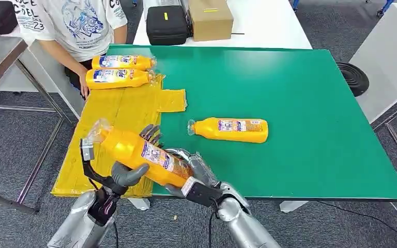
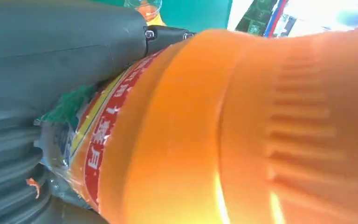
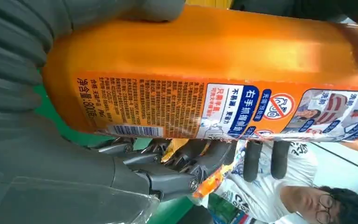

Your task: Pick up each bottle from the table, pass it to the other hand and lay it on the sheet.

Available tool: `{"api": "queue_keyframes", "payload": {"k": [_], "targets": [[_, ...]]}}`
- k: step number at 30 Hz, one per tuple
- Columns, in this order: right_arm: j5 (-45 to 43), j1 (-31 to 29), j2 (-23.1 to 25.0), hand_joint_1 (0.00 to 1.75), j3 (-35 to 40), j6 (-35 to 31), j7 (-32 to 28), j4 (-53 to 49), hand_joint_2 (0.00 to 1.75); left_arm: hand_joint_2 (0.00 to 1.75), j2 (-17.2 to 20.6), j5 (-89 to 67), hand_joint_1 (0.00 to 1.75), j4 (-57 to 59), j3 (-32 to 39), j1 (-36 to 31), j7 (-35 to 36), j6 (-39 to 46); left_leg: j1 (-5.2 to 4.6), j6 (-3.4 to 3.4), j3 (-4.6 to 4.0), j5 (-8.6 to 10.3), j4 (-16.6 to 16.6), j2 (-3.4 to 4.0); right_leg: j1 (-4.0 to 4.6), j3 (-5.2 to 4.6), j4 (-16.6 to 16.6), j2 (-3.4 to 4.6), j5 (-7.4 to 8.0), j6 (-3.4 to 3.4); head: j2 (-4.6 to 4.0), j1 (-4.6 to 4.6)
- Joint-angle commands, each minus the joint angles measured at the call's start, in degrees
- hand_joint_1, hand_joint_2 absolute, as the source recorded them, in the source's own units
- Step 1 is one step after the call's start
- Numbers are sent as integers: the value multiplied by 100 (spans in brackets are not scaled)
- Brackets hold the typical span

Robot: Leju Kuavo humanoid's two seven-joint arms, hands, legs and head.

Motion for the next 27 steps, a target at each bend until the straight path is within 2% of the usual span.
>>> {"api": "queue_keyframes", "payload": {"k": [1,2,7,9,15,17,18,19,27], "targets": [[108,-222,-73,175,137,48,-5,572,175,175,41,-23,154,19,23,-163,6,66,3,-1,30,-12,-2,0,7,33,-5,-8,-12,-14,0,0],[108,-222,-73,175,137,48,-5,572,175,175,41,-23,175,19,23,-163,6,66,3,-1,17,-6,-2,-1,5,19,-5,-6,-6,-10,0,0],[113,-216,-55,175,60,23,-5,554,175,175,38,-62,175,-144,69,-103,-27,124,5,-1,35,-15,-1,0,9,39,-6,-9,-14,-15,0,0],[114,-221,-45,175,35,18,-2,553,175,175,39,-92,175,-191,72,-84,-42,136,3,-1,16,-6,-2,0,5,18,-5,-6,-6,-9,0,2],[114,-230,-19,164,4,11,10,527,175,175,51,-150,175,-214,68,-65,-76,154,2,-1,15,-6,-1,-1,4,17,-4,-6,-5,-8,0,0],[124,-212,-10,136,-27,10,10,507,175,175,46,-171,175,-219,96,-66,-115,198,3,-1,18,-7,-2,-1,5,20,-4,-7,-7,-10,0,-2],[113,-195,0,5,-54,5,14,493,175,175,47,-173,175,-229,117,-62,-125,223,3,-1,35,-14,-2,-3,6,38,-4,-12,-15,-15,0,0],[96,-186,10,0,-80,-6,32,490,175,175,43,-187,175,-244,147,-54,-154,268,5,-1,20,-8,-2,-2,7,24,-5,-8,-8,-11,0,2],[79,-157,21,0,-127,-36,95,464,175,175,53,-277,175,-278,178,-55,-216,387,3,-1,32,-13,-3,2,6,34,-5,-6,-12,-14,0,0]]}}
